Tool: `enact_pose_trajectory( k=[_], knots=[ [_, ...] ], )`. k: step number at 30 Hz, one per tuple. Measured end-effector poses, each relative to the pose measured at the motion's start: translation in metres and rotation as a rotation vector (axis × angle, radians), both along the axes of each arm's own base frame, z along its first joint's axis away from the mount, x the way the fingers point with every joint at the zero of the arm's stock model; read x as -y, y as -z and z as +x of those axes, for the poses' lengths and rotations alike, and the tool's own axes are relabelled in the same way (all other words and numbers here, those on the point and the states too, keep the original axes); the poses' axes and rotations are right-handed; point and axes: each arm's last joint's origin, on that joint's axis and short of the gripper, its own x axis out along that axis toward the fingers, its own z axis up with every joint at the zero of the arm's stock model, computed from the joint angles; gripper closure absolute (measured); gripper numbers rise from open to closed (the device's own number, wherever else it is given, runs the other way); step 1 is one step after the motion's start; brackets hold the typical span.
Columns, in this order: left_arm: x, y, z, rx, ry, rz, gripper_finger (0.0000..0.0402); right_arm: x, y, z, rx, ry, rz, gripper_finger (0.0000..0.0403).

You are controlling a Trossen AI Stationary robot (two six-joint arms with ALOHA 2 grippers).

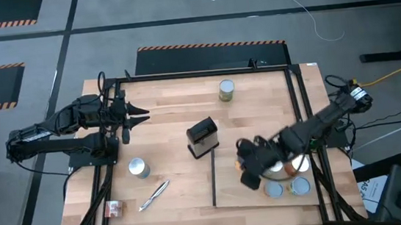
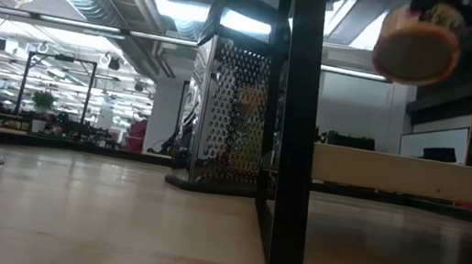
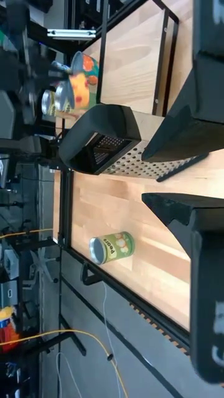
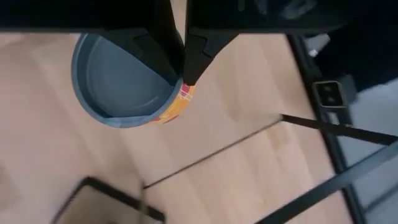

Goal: Pick and place cans onto a shelf
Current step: Put the small canned pineapple on the shelf

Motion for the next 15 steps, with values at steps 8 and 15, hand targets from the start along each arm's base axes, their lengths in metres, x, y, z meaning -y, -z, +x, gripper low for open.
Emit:
enact_pose_trajectory(
  k=[8,15],
  knots=[
    [0.000,0.000,0.000,0.001,0.003,-0.002,0.0318,-0.051,0.027,0.000,0.023,-0.025,0.038,0.0386],
    [0.000,0.000,0.000,0.001,0.007,-0.004,0.0318,-0.079,0.059,0.000,-0.044,-0.060,0.008,0.0386]
  ],
)
